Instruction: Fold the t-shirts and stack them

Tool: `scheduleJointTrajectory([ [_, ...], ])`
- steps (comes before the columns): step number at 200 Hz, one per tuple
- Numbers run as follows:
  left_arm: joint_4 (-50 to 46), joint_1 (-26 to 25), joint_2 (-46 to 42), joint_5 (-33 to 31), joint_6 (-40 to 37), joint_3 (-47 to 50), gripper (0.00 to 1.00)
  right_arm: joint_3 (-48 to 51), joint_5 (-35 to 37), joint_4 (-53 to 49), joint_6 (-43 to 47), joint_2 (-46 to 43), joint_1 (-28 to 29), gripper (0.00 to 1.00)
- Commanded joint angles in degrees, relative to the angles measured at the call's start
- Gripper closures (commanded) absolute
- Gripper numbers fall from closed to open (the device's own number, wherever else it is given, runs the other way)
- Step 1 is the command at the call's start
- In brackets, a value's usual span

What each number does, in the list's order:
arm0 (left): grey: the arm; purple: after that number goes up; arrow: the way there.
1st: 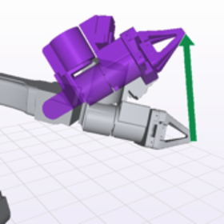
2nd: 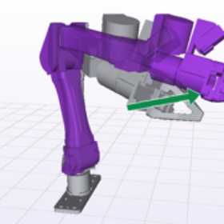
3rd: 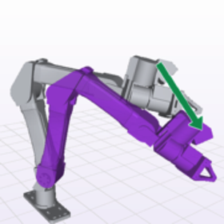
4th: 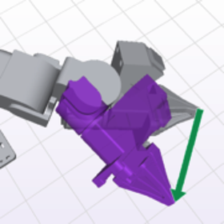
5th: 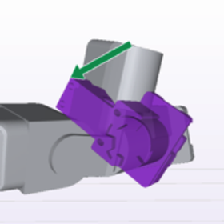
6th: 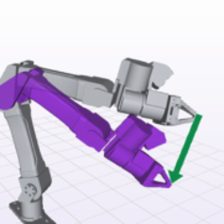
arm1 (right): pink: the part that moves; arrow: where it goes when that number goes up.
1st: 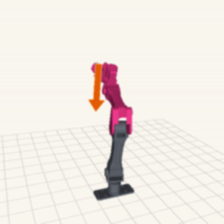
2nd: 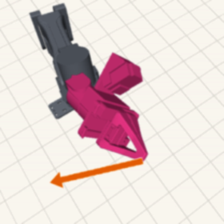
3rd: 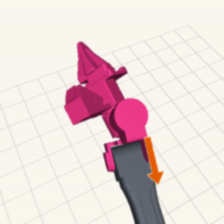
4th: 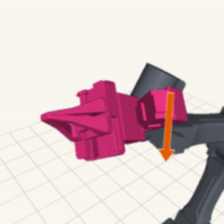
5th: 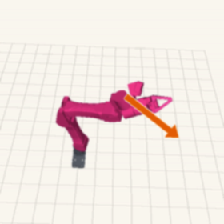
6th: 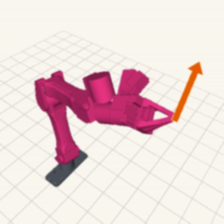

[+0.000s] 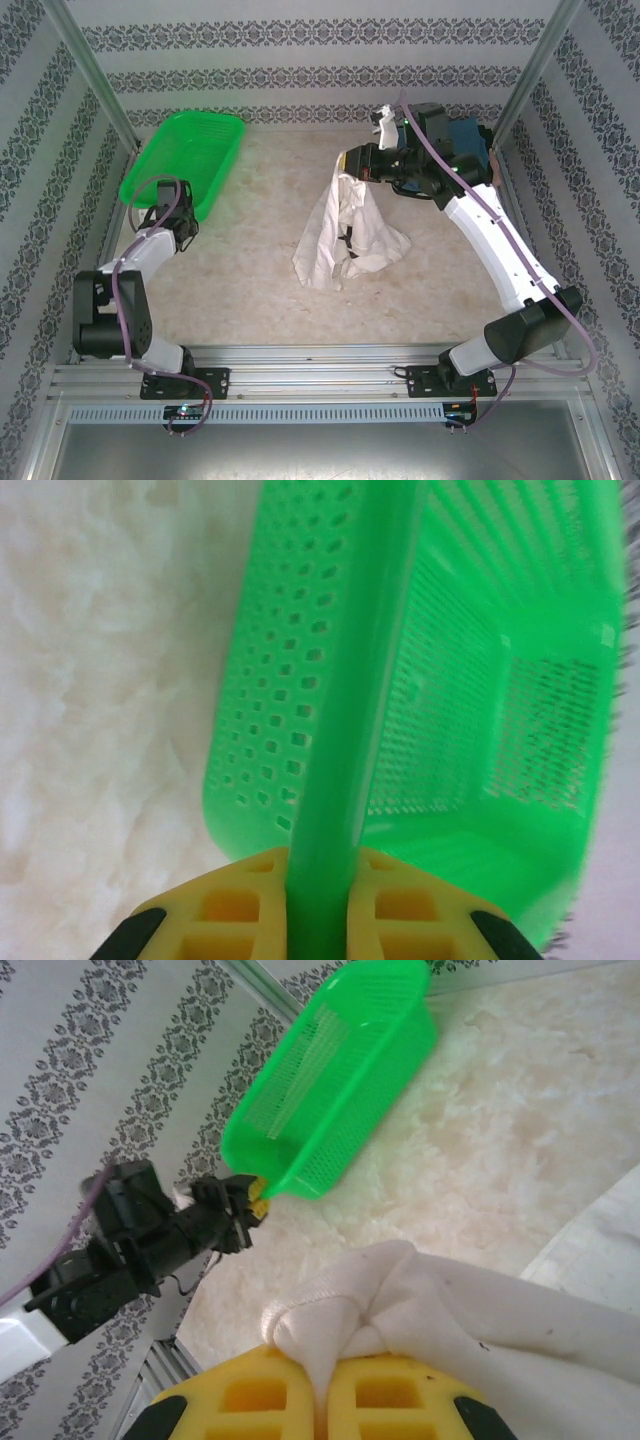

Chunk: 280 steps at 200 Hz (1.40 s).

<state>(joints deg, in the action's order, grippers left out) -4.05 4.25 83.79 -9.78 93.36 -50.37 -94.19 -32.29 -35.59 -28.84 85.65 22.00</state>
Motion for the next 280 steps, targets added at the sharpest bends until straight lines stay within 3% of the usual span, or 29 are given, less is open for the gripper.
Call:
scheduleJointTrajectory([
  [1,-2.69,0.86,-7.57,-7.14,3.87,2.14,1.0,0.26,-1.31,1.75,-0.56,0.79,0.66,1.0],
  [28,0.5,3.14,-8.56,-9.25,5.42,6.16,1.0,-0.29,-2.7,2.17,-0.35,2.95,1.42,1.0],
  [77,6.74,7.18,0.84,-8.4,-2.05,-0.14,1.0,-0.47,-4.49,0.67,-0.6,7.03,3.97,1.0],
  [120,13.4,10.02,9.76,0.1,-9.58,-5.42,1.0,-2.5,-5.49,-1.02,-1.53,13.39,6.86,1.0],
  [125,13.42,10.29,9.98,0.99,-9.96,-5.42,0.89,-3.2,-5.51,-1.26,-1.55,14.51,6.99,0.98],
  [130,14.19,10.7,10.08,2.22,-10.25,-5.13,0.65,-4.04,-5.17,-1.67,-1.6,15.7,7.0,0.97],
  [135,15.12,11.06,10.08,3.54,-10.47,-4.61,0.5,-5.03,-4.54,-2.09,-1.66,16.94,7.0,0.96],
  [148,15.11,11.28,9.34,6.62,-11.63,-4.34,0.27,-8.28,-4.03,-3.27,-1.28,20.71,6.82,0.88],
  [152,14.44,11.22,8.9,7.82,-12.48,-4.69,0.07,-9.66,-3.86,-4.17,-0.96,22.11,6.74,0.85],
  [156,13.81,11.15,8.47,8.95,-13.55,-5.03,0.01,-11.36,-3.55,-5.4,-0.41,23.63,6.72,0.83],
  [163,12.12,10.6,7.2,10.47,-15.49,-5.9,0.0,-14.04,-3.2,-7.7,0.6,26.29,6.75,0.77],
  [174,8.05,9.11,4.87,12.71,-19.42,-7.69,0.0,-17.81,-3.67,-10.22,1.91,29.9,6.7,0.56],
  [207,-8.11,0.35,-3.69,13.16,-32.86,-13.17,0.0,-24.51,-3.43,-17.97,8.2,32.99,5.67,0.35],
  [225,-14.31,-7.37,-5.99,12.38,-41.22,-15.16,0.0,-21.38,-0.45,-20.34,11.24,28.67,3.39,0.3],
  [259,-17.74,-17.52,-1.21,20.95,-50.98,-14.94,0.0,-4.28,9.47,-21.13,14.15,15.96,-3.26,0.23],
  [280,-22.09,-20.25,4.83,25.8,-50.27,-16.64,0.0,7.69,5.59,-15.41,12.2,9.38,-7.23,0.22],
])
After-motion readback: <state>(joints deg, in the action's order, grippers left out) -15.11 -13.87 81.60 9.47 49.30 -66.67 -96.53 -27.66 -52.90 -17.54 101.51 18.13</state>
